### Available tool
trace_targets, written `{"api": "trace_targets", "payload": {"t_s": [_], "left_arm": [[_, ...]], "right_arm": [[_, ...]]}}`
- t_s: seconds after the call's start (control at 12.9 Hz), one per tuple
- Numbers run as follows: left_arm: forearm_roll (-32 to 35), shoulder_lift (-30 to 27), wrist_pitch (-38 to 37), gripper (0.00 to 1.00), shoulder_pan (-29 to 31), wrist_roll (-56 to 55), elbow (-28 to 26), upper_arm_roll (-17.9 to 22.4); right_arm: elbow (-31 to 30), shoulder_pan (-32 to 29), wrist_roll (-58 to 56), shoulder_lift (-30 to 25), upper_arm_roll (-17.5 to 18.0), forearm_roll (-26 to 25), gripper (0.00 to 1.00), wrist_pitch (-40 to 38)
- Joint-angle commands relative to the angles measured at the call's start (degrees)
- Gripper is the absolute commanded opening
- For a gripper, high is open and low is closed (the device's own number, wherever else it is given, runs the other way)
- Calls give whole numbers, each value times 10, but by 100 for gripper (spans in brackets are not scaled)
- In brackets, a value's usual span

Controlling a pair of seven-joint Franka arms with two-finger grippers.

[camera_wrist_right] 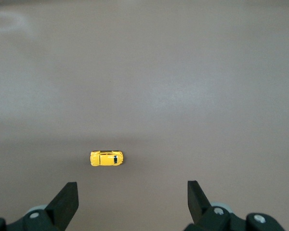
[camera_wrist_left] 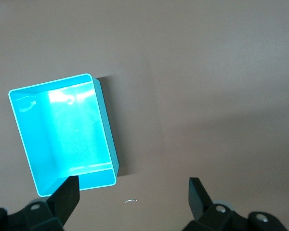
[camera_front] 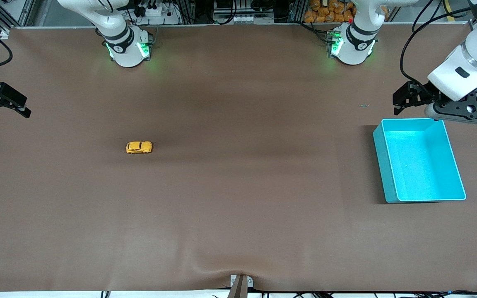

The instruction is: Wind and store yellow beetle car

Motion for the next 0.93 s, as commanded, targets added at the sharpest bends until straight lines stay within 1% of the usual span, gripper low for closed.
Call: {"api": "trace_targets", "payload": {"t_s": [0.0,0.62,0.85], "left_arm": [[-5,-9,-7,100,3,-8,-2,-2],[-6,-9,-8,100,3,-11,-3,-2],[-6,-9,-14,100,3,-13,-2,-2]], "right_arm": [[-9,-6,11,-15,4,-3,100,-8],[-5,0,-10,1,6,-3,100,-19],[-41,26,-17,2,7,-4,100,-17]]}}
